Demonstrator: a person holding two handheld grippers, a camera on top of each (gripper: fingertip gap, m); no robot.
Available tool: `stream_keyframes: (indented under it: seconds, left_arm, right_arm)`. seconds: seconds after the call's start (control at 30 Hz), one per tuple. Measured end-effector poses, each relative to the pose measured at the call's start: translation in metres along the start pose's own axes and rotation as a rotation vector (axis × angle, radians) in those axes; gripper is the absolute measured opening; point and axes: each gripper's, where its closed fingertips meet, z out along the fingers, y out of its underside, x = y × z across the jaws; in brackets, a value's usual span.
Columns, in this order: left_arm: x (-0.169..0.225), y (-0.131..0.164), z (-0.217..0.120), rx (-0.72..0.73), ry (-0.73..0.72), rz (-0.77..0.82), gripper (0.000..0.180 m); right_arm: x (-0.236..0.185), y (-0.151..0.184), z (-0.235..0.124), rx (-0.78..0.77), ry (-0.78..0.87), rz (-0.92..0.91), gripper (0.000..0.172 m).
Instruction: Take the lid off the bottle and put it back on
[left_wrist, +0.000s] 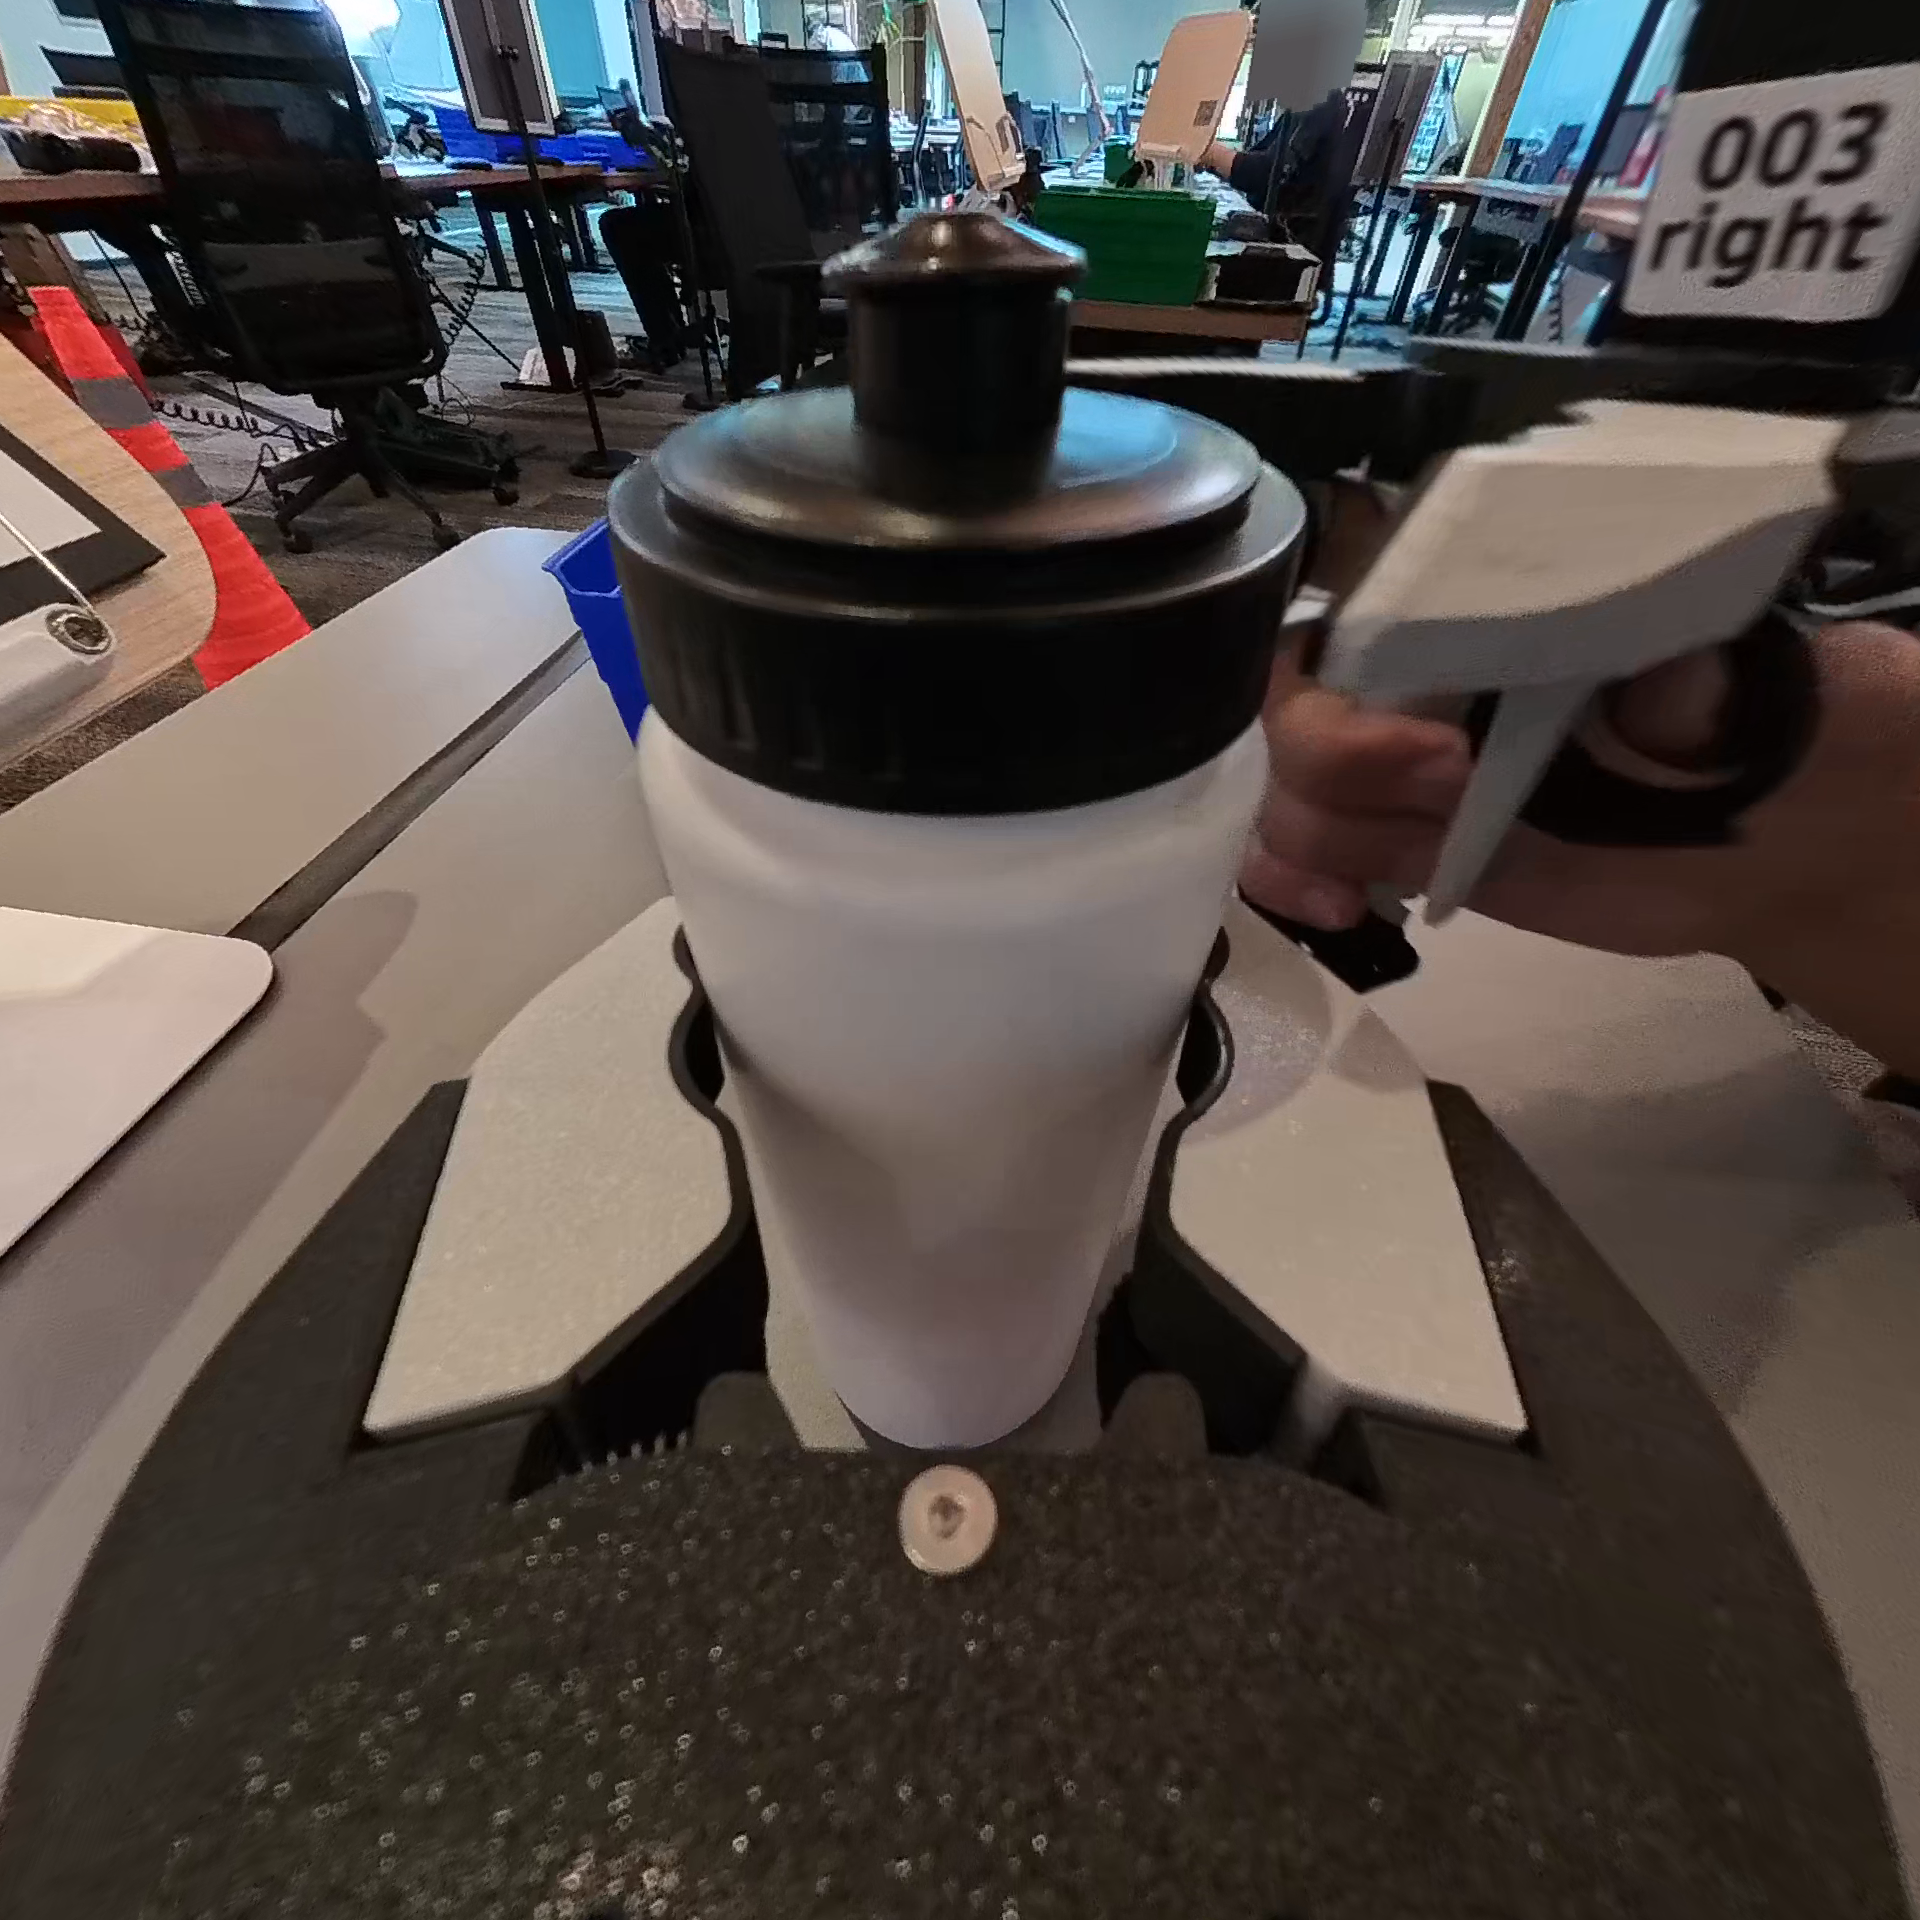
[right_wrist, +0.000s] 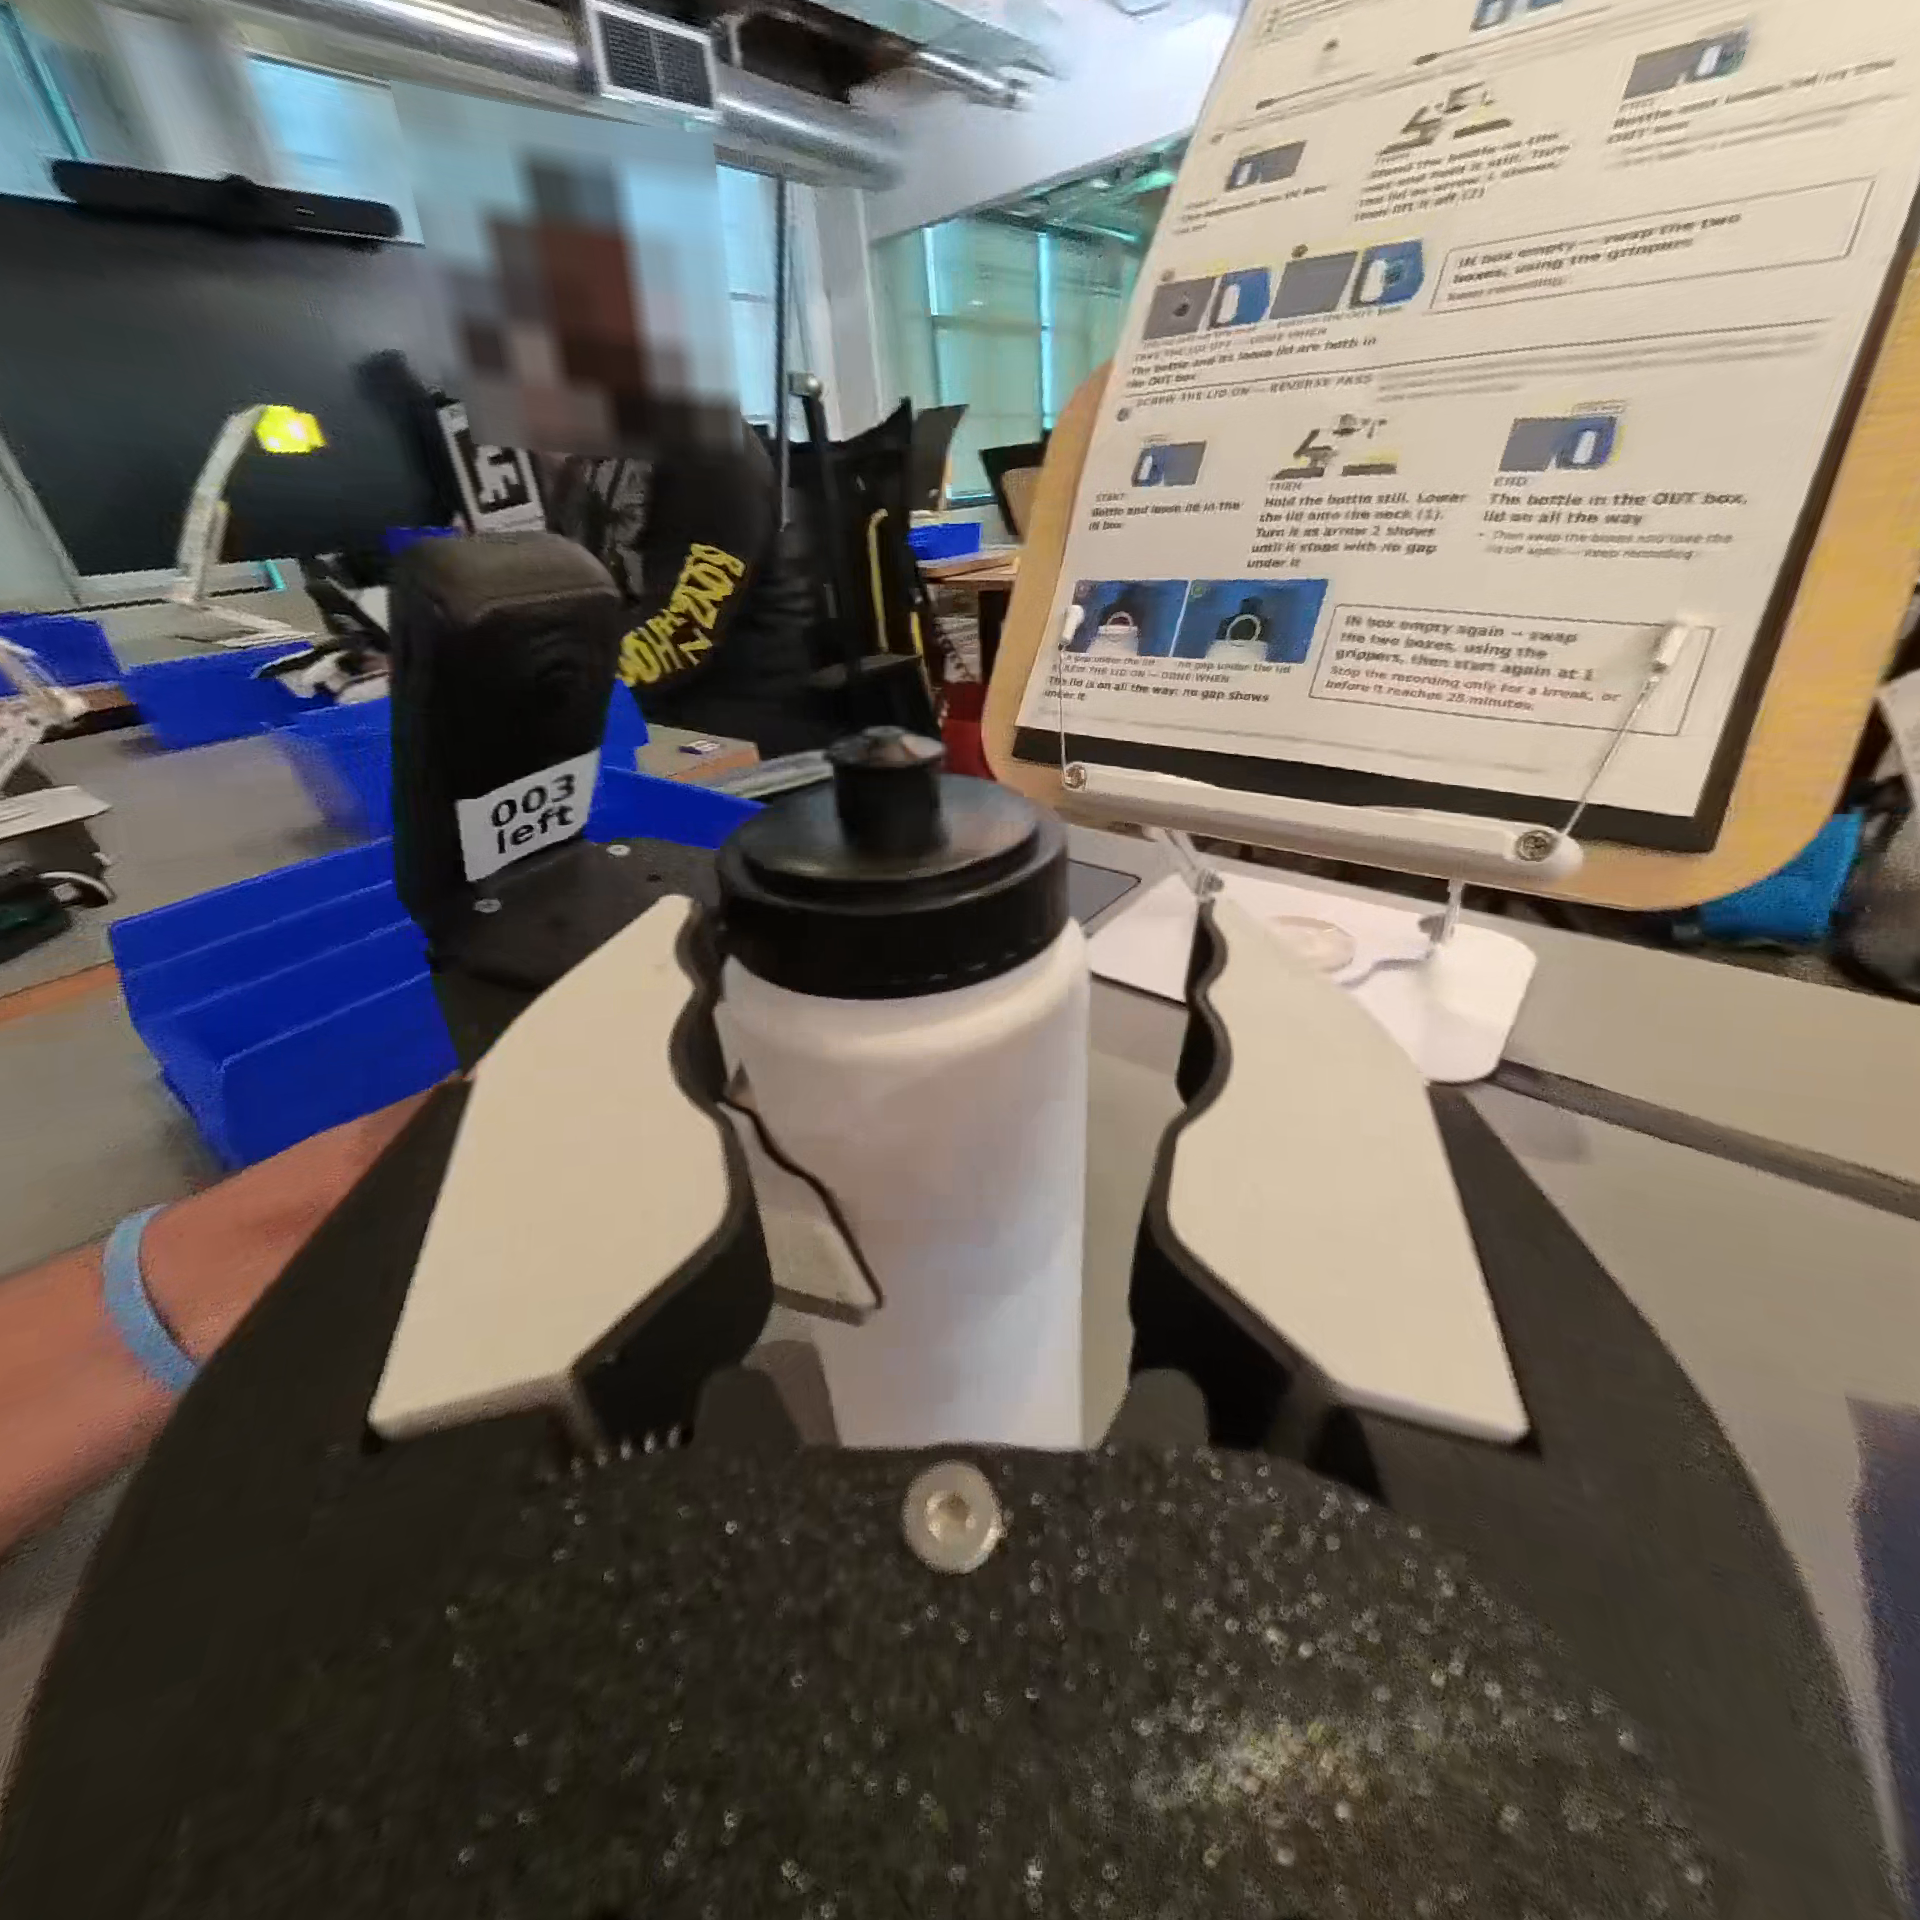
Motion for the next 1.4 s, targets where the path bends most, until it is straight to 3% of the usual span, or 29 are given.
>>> stream_keyframes:
  seconds: [0.1, 0.2, 0.47, 0.53, 0.6, 0.77, 0.93, 1.0, 1.27, 1.4]
  left_arm:
    - [0.0, 0.0, 0.0, 0.0, 0.001, 0.001, 0.087]
    - [-0.001, 0.0, -0.001, 0.001, 0.0, -0.005, 0.087]
    - [0.002, 0.0, -0.001, -0.002, 0.014, 0.003, 0.087]
    - [0.003, 0.0, -0.001, -0.003, 0.016, 0.005, 0.087]
    - [0.002, 0.0, -0.001, -0.002, 0.016, 0.001, 0.087]
    - [0.002, 0.0, -0.001, 0.005, 0.016, -0.001, 0.087]
    - [0.002, 0.0, 0.0, 0.002, 0.014, 0.004, 0.087]
    - [0.002, 0.0, 0.0, -0.004, 0.013, 0.004, 0.087]
    - [0.002, 0.0, 0.0, -0.009, 0.015, 0.005, 0.087]
    - [0.001, 0.0, -0.001, -0.007, 0.018, 0.003, 0.087]
  right_arm:
    - [-0.006, -0.002, 0.008, -0.034, 0.015, 0.0, 0.083]
    - [-0.011, -0.004, 0.015, -0.081, -0.082, -0.032, 0.068]
    - [-0.015, -0.001, 0.009, -0.25, -0.655, -0.017, 0.067]
    - [-0.013, -0.004, 0.005, -0.288, -0.703, 0.027, 0.065]
    - [-0.011, -0.008, 0.0, -0.249, -0.644, 0.019, 0.07]
    - [0.0, -0.011, -0.006, -0.048, -0.237, 0.01, 0.088]
    - [-0.008, 0.003, 0.013, -0.078, -0.089, 0.035, 0.087]
    - [-0.015, 0.002, 0.017, -0.107, -0.168, -0.003, 0.072]
    - [-0.022, 0.004, 0.013, -0.263, -0.755, 0.01, 0.073]
    - [-0.024, 0.001, 0.009, -0.281, -0.769, 0.051, 0.078]
